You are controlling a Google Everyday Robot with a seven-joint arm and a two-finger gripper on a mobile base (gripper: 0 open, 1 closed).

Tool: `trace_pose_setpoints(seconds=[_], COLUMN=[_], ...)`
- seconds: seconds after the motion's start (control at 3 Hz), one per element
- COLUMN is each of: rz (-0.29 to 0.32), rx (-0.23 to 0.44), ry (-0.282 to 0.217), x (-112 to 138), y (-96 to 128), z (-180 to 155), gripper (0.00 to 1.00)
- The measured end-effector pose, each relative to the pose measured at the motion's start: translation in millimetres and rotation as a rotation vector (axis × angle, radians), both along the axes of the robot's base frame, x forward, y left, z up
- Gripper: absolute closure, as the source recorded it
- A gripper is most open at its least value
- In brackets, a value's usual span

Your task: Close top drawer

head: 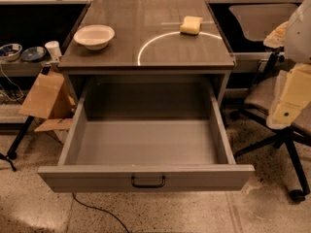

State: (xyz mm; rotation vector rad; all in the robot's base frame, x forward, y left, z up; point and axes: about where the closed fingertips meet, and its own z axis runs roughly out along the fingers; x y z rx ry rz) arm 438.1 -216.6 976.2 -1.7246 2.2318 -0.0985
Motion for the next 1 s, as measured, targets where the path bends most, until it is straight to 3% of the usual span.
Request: trace_pose_setpoints(seconds=[0.33, 0.67, 1.0], rz=[0.0, 0.012, 0.097], rx=[0.0, 0.047, 0.087], ry=[0.0, -0.027, 0.002], x=[0.0, 4.7, 18.8], y=[0.0, 12.6, 70.7], z=[0.0, 3.2, -29.4], gripper=[0.0, 0.0, 0.0])
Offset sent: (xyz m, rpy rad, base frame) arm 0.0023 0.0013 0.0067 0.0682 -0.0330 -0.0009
